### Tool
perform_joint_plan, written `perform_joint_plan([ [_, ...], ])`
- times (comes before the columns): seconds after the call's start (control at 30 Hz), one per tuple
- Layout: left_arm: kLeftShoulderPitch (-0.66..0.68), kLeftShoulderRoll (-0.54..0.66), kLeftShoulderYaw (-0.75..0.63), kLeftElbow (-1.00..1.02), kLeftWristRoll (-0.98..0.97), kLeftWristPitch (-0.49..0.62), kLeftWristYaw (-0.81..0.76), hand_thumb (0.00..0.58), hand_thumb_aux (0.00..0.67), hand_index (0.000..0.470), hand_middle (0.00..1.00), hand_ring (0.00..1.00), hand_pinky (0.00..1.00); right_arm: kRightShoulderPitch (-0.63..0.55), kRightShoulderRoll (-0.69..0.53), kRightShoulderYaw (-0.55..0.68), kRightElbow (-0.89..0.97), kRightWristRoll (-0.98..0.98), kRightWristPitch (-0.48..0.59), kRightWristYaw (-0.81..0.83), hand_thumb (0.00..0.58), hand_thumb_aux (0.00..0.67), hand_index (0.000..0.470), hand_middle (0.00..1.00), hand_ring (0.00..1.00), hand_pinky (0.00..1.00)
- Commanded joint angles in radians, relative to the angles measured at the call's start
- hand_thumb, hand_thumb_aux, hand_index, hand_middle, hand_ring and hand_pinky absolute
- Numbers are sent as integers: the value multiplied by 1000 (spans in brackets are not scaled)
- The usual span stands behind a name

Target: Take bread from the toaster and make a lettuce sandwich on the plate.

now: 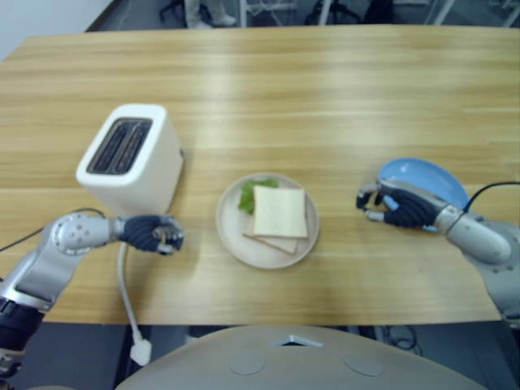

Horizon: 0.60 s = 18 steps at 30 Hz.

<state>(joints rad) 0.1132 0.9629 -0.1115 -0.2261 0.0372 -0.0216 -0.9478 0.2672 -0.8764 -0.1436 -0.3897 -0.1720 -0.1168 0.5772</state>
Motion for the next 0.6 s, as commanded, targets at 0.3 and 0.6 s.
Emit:
perform_joint_plan([
  [0.3,-1,-83,-193,-15,75,23,-51,580,670,460,1000,1000,1000,64,21,162,-65,21,73,153,580,670,460,1000,1000,1000],
  [0.6,-70,-177,-296,67,135,-3,-45,580,670,460,1000,1000,1000,-64,89,364,60,-74,50,183,580,670,460,1000,1000,1000],
])
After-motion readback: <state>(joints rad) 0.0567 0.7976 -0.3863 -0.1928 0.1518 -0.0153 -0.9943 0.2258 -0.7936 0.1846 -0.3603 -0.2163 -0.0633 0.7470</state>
